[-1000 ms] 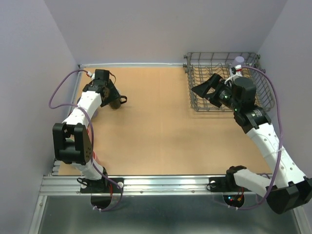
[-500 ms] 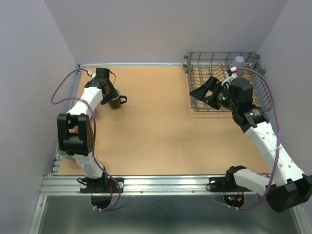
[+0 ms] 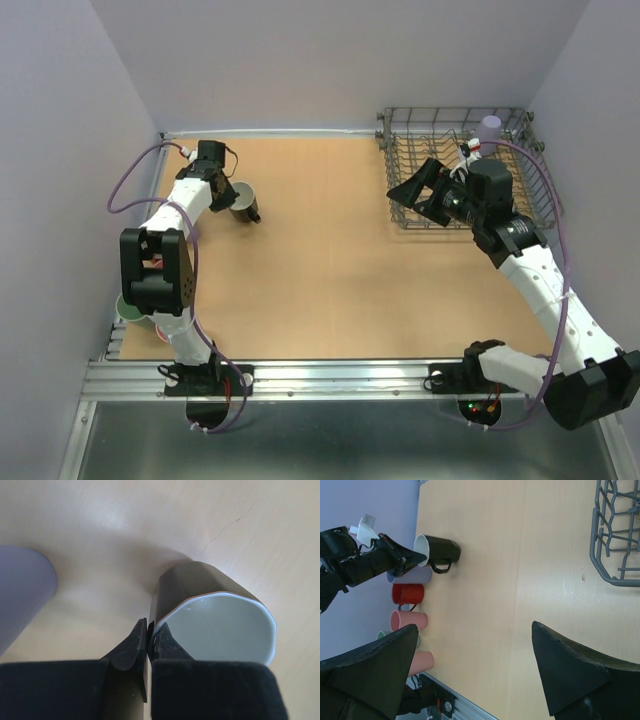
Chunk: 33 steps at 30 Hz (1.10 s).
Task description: Load the cups into the dish rack
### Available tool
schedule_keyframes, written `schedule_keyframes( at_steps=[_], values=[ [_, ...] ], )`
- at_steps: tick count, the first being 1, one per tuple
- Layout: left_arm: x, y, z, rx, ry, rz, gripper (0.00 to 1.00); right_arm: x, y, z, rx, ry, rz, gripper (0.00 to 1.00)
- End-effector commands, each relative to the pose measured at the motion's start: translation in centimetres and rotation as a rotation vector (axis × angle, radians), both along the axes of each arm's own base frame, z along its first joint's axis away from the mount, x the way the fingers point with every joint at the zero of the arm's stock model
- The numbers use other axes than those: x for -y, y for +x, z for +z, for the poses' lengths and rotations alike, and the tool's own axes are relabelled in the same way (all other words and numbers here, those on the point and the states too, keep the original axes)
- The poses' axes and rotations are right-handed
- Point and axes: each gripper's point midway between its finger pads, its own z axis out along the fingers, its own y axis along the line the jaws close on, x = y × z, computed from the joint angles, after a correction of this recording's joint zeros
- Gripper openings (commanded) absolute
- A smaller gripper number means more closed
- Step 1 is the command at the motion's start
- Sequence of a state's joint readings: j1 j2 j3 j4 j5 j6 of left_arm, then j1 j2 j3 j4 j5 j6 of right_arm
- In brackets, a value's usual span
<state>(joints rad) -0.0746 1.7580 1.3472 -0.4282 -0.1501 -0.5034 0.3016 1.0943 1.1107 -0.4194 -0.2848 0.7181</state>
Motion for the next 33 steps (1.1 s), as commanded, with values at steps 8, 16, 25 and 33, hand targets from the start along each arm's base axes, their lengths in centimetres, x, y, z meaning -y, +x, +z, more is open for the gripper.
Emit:
schedule_keyframes(
  at_steps=[8,16,25,33],
  values=[
    [4.0,2.5,7.1,0.253,-0.152,-0.189,0.00,-0.2,0.2,-0.6,-0.042,0.044,-0.027,1.00],
    [10.8,0.9,18.9,0.648,-0.441,-0.513,0.00,-4.4,1.4,1.2,-0.148,0.306,0.089,1.00],
    [13.9,-2.9,27.6,0.894,-0.726,-0.591,0.00,-7.0,4.2,5.7,-0.130,0.695,0.128,1.00],
    [15.3,-3.8,29.8,0.968,-0.856,-0.608,0.00,-10.8,6.4,8.4,-0.095,0.873,0.182,1.00]
  ],
)
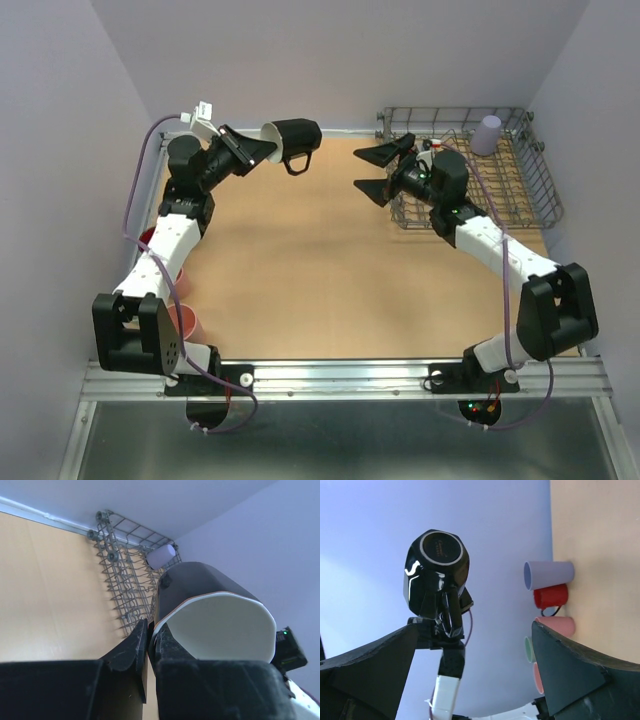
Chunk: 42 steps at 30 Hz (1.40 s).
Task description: Load the cups into the dish rack
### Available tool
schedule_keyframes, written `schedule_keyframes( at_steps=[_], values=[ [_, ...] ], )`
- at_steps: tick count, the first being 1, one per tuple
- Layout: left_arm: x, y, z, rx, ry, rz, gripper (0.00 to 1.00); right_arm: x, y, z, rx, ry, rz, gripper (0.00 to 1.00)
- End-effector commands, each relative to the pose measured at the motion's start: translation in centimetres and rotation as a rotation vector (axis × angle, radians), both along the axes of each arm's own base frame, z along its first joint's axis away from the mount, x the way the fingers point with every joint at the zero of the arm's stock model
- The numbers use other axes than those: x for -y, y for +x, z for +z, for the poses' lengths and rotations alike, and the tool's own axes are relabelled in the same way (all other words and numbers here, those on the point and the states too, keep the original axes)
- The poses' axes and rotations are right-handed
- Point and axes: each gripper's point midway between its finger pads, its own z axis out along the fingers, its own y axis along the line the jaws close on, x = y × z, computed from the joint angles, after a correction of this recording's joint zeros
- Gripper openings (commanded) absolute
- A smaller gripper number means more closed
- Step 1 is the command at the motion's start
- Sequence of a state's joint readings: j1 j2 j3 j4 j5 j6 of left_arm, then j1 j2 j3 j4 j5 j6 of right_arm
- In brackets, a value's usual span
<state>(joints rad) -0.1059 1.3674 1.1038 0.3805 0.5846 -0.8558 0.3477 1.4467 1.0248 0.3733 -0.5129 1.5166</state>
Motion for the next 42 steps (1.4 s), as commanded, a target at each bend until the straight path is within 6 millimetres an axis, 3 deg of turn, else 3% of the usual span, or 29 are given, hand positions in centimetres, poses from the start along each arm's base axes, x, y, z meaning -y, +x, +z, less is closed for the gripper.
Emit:
schedule_keyframes(
  at_steps=[1,11,20,33,42],
  values=[
    [1.2,-1.9,6.3,0.184,-0.139,-0.067,0.00,-2.5,-0.1,6.6,0.142,0.177,0.036,1.00],
    [1.8,-2.3,5.6,0.158,-0.162,-0.087,0.00,-5.6,2.2,8.5,0.191,0.266,0.024,1.00],
    [2.7,-2.7,5.6,0.157,-0.186,-0.122,0.00,-7.5,3.7,8.3,0.192,0.276,0.039,1.00],
    [3.9,-2.8,4.1,0.124,-0.184,-0.147,0.00,-8.8,4.6,9.0,0.212,0.287,0.043,1.00],
    [4.9,-2.1,3.3,0.091,-0.188,-0.093,0.00,-10.2,3.8,10.4,0.225,0.316,0.057,1.00]
  ],
)
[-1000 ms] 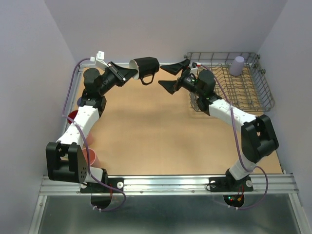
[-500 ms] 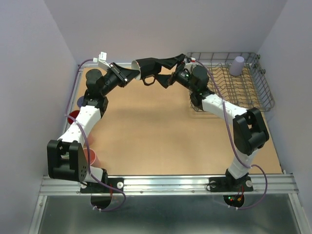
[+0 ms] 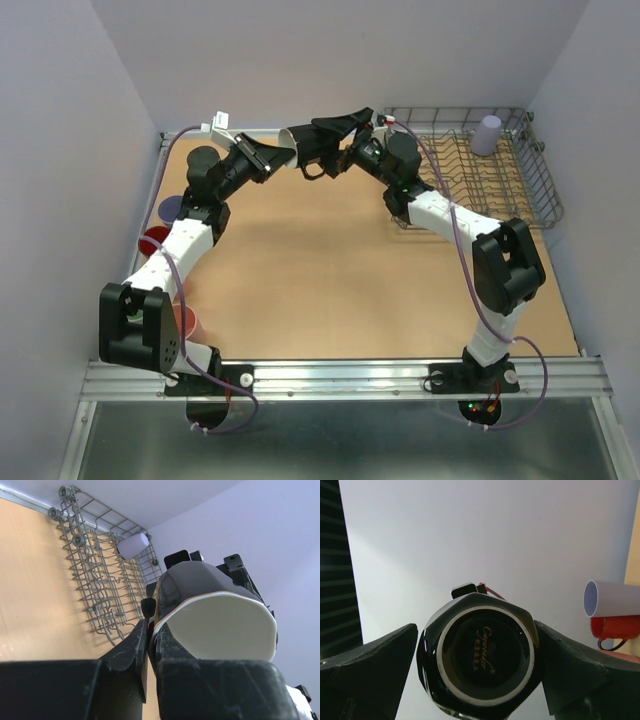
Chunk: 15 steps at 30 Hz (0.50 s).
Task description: Load the cups into the dish rack
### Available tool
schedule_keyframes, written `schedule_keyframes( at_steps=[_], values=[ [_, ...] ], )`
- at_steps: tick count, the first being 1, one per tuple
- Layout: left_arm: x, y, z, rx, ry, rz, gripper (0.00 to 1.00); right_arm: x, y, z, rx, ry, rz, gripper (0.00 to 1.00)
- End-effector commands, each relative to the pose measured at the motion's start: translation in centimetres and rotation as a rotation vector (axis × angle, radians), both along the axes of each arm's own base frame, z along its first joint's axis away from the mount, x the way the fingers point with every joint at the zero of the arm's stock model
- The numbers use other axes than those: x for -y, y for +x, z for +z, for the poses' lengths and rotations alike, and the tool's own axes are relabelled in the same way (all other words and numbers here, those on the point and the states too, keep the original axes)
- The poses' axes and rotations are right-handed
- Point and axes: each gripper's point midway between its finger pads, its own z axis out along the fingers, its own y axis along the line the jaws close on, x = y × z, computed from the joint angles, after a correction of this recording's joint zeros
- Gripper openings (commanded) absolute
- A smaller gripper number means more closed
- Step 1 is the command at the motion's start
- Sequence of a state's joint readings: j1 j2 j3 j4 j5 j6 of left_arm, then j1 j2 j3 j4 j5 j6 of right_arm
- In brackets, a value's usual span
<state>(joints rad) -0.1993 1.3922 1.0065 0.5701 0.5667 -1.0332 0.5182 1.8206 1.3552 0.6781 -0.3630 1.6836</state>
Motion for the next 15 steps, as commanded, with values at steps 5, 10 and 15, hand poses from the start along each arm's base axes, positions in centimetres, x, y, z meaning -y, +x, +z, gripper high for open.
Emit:
schedule_keyframes(
  at_steps=[5,10,15],
  values=[
    [1.6,-0.9,4.4,0.130,-0.040,0.019,0.00,-0.5,-1.5,6.2,0.127,0.097,-0.006,1.00],
    [1.5,-1.0,3.6,0.098,-0.036,0.049,0.00,-0.4,-1.4,6.8,0.141,0.104,-0.011,0.82],
    [2.1,-1.3,3.4,0.092,-0.026,0.029,0.00,-0.6,-1.2,6.7,0.135,0.107,-0.012,0.20]
  ],
)
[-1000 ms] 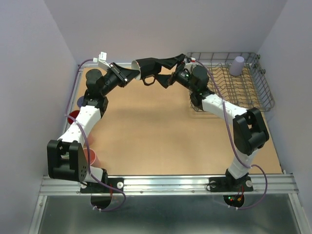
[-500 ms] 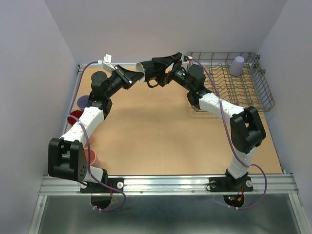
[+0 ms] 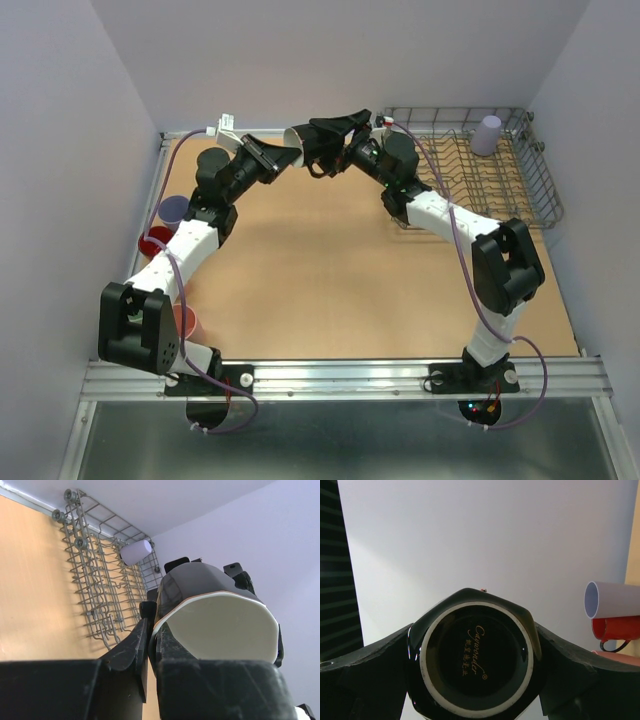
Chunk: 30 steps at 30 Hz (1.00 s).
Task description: Load the cups into the dish rack
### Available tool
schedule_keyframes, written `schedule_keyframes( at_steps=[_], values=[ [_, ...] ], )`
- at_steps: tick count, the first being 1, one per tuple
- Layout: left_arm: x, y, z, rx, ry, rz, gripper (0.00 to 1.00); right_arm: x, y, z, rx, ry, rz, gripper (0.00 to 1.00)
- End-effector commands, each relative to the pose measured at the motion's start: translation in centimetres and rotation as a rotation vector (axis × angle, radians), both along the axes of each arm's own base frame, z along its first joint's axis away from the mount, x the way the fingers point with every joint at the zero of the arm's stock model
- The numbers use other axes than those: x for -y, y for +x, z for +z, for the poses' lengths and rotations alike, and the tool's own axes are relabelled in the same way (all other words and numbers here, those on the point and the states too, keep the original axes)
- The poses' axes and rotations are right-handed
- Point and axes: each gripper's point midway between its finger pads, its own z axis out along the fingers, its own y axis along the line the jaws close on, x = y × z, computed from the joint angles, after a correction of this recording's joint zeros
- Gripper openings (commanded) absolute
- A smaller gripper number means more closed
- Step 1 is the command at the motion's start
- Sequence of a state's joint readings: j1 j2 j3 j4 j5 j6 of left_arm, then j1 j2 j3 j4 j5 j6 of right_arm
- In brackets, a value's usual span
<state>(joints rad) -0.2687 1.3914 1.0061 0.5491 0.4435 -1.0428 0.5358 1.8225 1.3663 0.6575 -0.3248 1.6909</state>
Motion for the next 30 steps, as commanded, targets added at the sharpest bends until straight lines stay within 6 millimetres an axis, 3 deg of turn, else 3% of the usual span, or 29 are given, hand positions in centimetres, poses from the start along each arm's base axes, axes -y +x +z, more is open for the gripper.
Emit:
schedule_keyframes(
  at_steps=[1,2,3,5,6,9,12,18,19,21,23,24,25,27,30],
  values=[
    [0.9,-1.7,3.6,0.114,-0.008,-0.031,0.00,-0.1,-1.2,6.8,0.159,0.101,0.005,0.07],
    [0.9,-1.6,3.4,0.113,0.002,-0.033,0.01,-0.2,-1.2,6.8,0.160,0.101,0.008,0.02],
    [0.9,-1.6,3.4,0.113,0.009,-0.036,0.09,-0.2,-1.2,6.7,0.159,0.098,0.011,0.00],
    [1.0,-1.7,3.1,0.105,0.032,-0.044,0.19,-0.2,-1.2,6.7,0.168,0.090,0.006,0.01],
    [1.0,-1.6,2.9,0.096,0.060,-0.044,0.32,0.1,-1.0,6.7,0.175,0.086,-0.001,0.00],
    [0.7,-1.8,2.5,0.079,0.106,-0.038,0.56,0.9,-0.5,6.8,0.186,0.065,-0.014,0.00],
    [0.3,-1.9,2.4,0.087,0.154,-0.022,0.69,3.0,0.7,6.9,0.195,0.034,-0.056,0.00],
    [-0.4,-2.4,0.5,0.051,0.232,-0.007,0.76,8.3,3.5,6.6,0.238,-0.115,-0.149,0.00],
    [-0.4,-2.4,0.3,0.049,0.243,-0.008,0.76,10.3,4.5,6.5,0.240,-0.140,-0.189,0.00],
    [-0.7,-2.6,-0.4,0.037,0.273,-0.005,0.76,12.4,5.1,6.0,0.249,-0.218,-0.222,0.00],
    [-1.0,-2.8,-0.7,0.033,0.293,0.006,0.76,16.3,6.8,6.0,0.289,-0.341,-0.314,0.00],
    [-1.2,-2.9,-0.8,0.042,0.313,0.012,0.76,17.7,7.4,4.6,0.246,-0.411,-0.333,0.00],
    [-1.5,-2.9,-1.2,0.025,0.329,0.020,0.76,20.1,8.2,5.2,0.298,-0.507,-0.399,0.01],
    [-1.7,-3.1,-1.5,0.025,0.361,0.022,0.76,22.7,9.2,3.2,0.240,-0.614,-0.437,0.00],
    [-2.0,-3.2,-1.8,0.023,0.392,0.028,0.75,28.5,10.1,1.7,0.191,-0.734,-0.547,0.00]
  ],
)
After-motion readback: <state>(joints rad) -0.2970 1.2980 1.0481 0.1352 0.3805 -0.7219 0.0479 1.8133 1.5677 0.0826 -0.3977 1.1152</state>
